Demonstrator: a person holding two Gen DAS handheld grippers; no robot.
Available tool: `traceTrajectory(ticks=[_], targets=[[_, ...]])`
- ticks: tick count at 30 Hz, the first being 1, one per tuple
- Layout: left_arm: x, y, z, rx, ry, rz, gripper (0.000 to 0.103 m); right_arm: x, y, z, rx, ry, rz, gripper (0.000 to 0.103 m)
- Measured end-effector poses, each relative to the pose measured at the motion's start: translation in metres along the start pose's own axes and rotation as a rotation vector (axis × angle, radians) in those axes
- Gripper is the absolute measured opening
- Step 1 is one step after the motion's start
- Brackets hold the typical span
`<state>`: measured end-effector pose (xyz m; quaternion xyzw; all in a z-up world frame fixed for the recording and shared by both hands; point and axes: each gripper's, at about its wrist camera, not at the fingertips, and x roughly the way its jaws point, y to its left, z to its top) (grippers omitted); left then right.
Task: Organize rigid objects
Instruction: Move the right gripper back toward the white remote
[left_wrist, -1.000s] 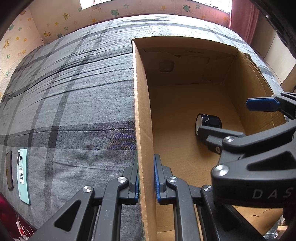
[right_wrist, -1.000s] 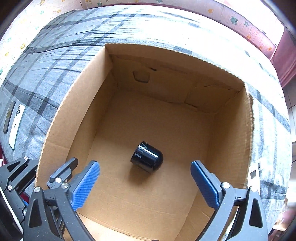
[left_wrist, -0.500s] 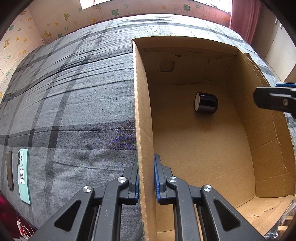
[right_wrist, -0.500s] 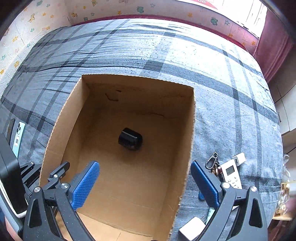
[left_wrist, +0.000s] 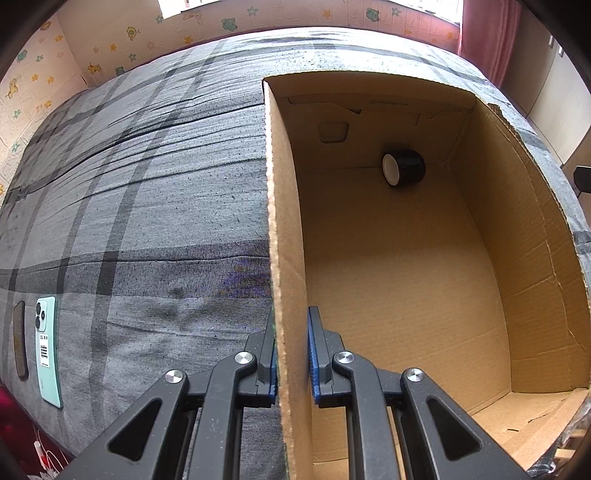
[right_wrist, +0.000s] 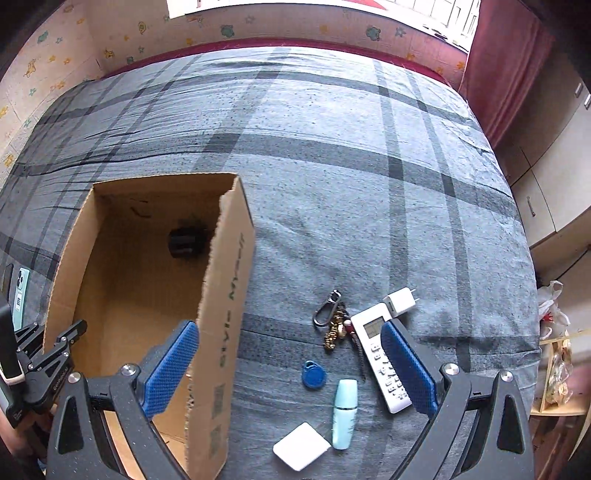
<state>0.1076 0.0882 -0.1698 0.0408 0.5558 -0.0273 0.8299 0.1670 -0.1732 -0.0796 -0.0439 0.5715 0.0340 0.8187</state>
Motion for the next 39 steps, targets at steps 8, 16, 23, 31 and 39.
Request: traceTrajectory(ticks=[8,16,23,31,39], targets=[[0.000,0.000,0.000,-0.005,0.000,-0.001,0.014,0.025,-0.059,-0.019,0.083,0.023,-0.022,0.101],[-0.001,-0.001,0.001,0.000,0.001,0.007,0.014,0.059,-0.108,-0.049,0.150,0.062,-0.050,0.101],[0.001,0.002,0.001,-0.012,0.006,0.000,0.014,0.088,-0.133,-0.075,0.152,0.075,-0.029,0.101],[0.001,0.002,0.001,-0.010,0.008,0.005,0.014,0.108,-0.146,-0.090,0.115,0.106,0.008,0.101],[0.001,0.001,0.001,-0.012,0.010,0.007,0.015,0.119,-0.153,-0.091,0.020,0.157,0.018,0.101]])
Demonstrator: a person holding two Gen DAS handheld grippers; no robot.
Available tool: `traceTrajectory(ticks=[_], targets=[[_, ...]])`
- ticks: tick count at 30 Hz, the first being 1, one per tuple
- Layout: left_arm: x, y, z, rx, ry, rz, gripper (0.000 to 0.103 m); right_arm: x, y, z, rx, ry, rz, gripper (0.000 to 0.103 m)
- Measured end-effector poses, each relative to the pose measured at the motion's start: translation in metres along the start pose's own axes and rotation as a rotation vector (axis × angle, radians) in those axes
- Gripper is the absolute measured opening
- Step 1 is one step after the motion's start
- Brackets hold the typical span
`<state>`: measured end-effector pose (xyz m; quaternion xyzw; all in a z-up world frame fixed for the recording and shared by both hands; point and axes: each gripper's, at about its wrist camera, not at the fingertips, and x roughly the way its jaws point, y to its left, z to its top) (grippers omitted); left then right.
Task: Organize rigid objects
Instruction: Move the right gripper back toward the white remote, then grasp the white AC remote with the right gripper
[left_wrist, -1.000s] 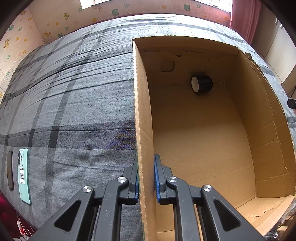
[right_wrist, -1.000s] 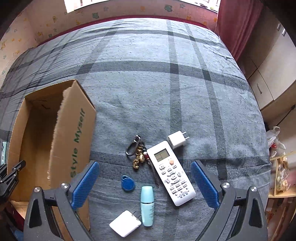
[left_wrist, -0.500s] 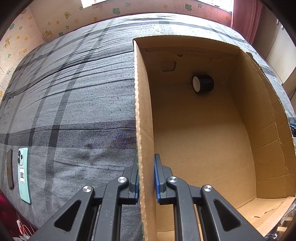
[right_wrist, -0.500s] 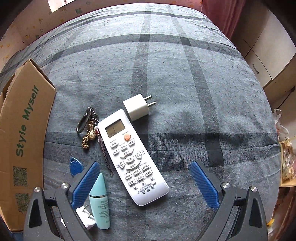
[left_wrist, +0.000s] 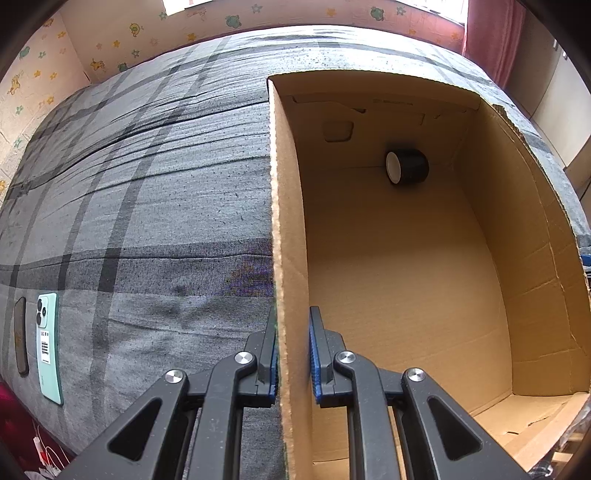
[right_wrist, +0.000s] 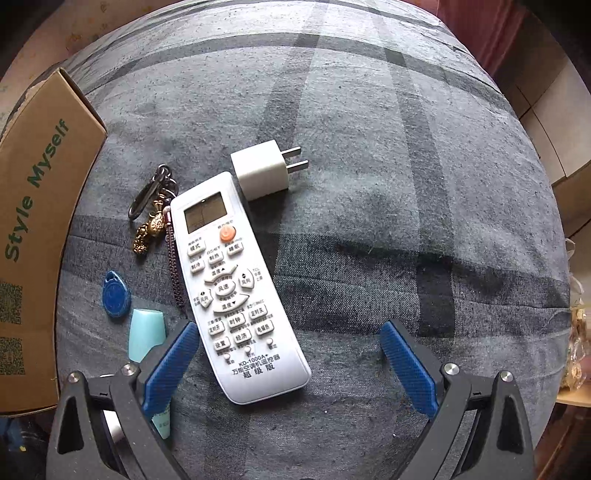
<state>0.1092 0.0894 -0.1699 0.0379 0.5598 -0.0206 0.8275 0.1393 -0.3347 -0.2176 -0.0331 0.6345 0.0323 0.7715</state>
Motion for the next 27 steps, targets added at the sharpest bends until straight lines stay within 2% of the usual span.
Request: traceTrajectory(ticks=[12,18,23,27], targets=[[0.000,-0.001,0.000,0.006,0.002,0.006,0.015,0.020,0.014,0.023,-0.187,0.073,-0.045,0.100],[0.000,-0.001,0.000,0.006,0.002,0.006,0.015,0.023,0.019,0.034,-0.230,0.083,-0.034,0.090],[0.000,0.000,0.000,0.003,0.004,0.003,0.015,0.027,0.037,0.044,-0.235,0.089,-0.015,0.077],[0.001,0.000,0.000,0.003,0.003,0.005,0.015,0.023,0.051,0.044,-0.215,0.091,0.010,0.052]])
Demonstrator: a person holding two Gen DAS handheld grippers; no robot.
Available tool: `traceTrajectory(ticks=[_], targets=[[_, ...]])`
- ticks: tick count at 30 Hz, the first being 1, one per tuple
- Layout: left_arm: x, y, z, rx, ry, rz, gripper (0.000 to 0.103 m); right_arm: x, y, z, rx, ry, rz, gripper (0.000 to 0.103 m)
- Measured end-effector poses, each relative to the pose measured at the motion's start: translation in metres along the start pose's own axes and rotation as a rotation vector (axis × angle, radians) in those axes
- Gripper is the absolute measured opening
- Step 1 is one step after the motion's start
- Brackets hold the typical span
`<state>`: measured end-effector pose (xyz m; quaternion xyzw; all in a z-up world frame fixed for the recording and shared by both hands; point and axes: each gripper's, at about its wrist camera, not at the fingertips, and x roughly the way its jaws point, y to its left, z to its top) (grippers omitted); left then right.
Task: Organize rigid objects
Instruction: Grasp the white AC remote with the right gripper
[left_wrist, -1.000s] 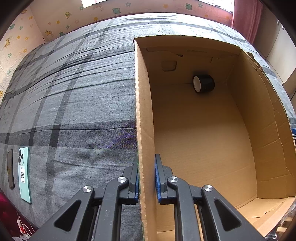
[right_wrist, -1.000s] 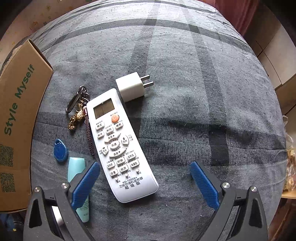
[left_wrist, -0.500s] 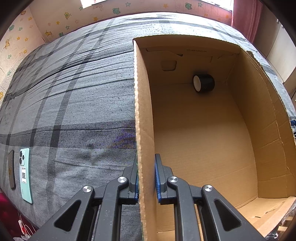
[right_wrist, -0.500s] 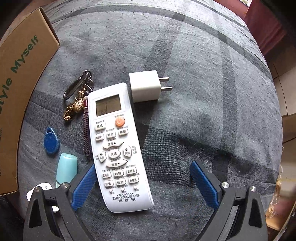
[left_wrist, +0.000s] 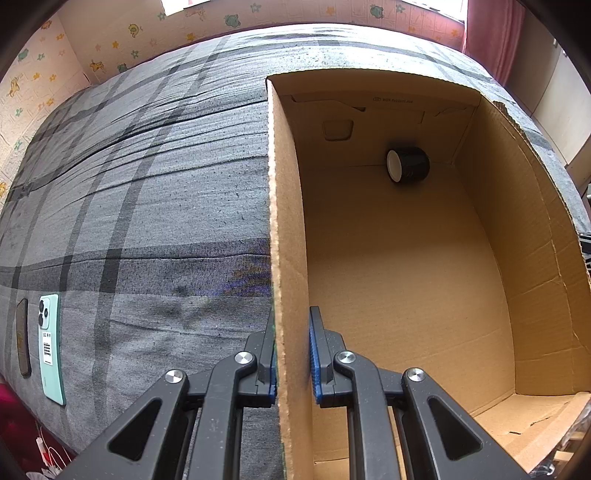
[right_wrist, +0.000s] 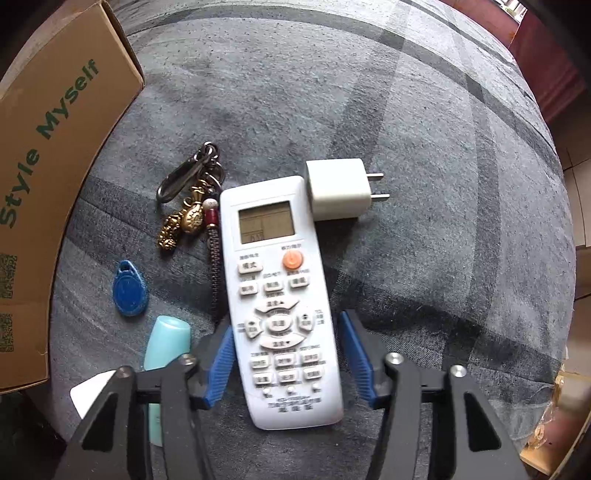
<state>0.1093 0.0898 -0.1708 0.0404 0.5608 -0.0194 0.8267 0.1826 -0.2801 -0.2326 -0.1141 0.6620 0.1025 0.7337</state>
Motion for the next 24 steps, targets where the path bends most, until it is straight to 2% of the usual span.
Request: traceTrajectory(ticks=[7,17,24], targets=[[0.000,0.000,0.000,0.001,0.000,0.001,0.015,-0.011,0.007,0.000,0.057,-0.012,-0.013,0.052],[-0.001,-0.001,0.000,-0.001,-0.003,0.001,0.015,-0.024,0.021,-0.018,0.130,-0.064,-0.022,0.050],[0.000,-0.001,0.000,-0.001,-0.003,0.000,0.015,-0.048,0.032,-0.034,0.170,-0.108,-0.023,0.050]])
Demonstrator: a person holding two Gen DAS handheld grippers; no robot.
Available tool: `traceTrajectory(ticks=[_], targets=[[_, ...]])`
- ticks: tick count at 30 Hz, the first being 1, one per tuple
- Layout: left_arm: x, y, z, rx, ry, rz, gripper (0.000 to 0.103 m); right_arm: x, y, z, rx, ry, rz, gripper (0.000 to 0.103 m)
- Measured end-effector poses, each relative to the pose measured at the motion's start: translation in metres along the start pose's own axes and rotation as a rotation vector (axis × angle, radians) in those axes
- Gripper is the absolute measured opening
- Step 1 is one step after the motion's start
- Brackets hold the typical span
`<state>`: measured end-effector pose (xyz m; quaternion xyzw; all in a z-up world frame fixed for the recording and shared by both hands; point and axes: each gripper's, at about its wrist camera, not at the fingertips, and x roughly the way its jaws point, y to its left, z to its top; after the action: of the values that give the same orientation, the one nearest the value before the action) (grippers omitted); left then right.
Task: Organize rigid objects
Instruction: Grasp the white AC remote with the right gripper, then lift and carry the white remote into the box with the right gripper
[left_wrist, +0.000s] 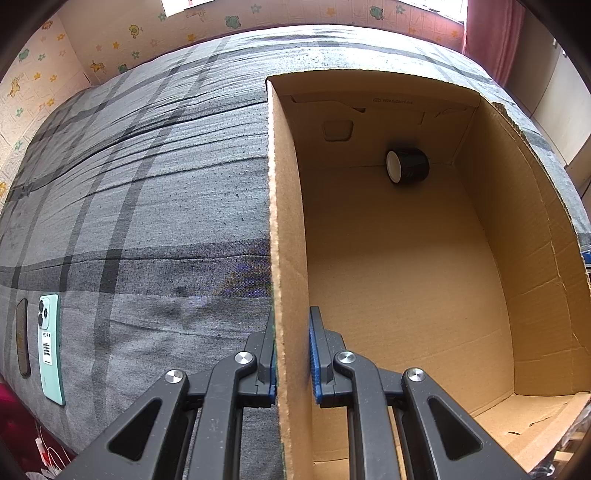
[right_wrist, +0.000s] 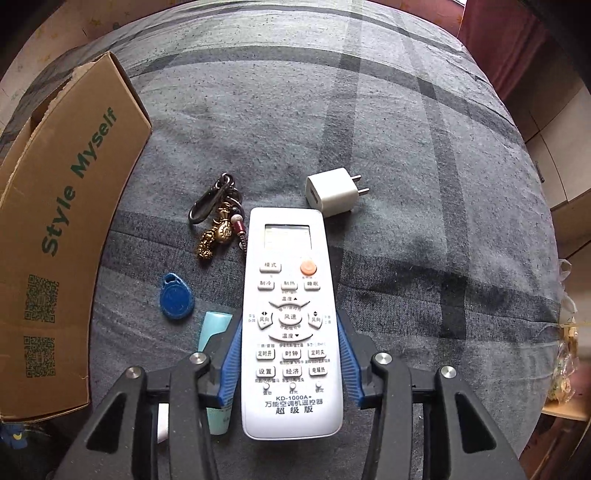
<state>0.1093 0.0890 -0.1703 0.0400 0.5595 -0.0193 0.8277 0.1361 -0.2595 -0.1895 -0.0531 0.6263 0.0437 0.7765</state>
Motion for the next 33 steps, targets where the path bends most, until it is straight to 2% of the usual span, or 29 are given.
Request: traceTrajectory(ticks=[14,21,33], targets=[[0.001,0.000,0.000,0.001,0.001,0.000,0.015,-0.035,-0.017,-0.002,0.013,-0.047,-0.018,0.049],[0.001,0.000,0.000,0.003,0.001,0.001,0.015,-0.061,-0.009,0.005,-0.003,-0.085,-0.035,0.050],[0.001,0.000,0.001,0.006,0.002,0.001,0.015,-0.102,0.022,0.023,-0.056,-0.160,-0.011,0.049]])
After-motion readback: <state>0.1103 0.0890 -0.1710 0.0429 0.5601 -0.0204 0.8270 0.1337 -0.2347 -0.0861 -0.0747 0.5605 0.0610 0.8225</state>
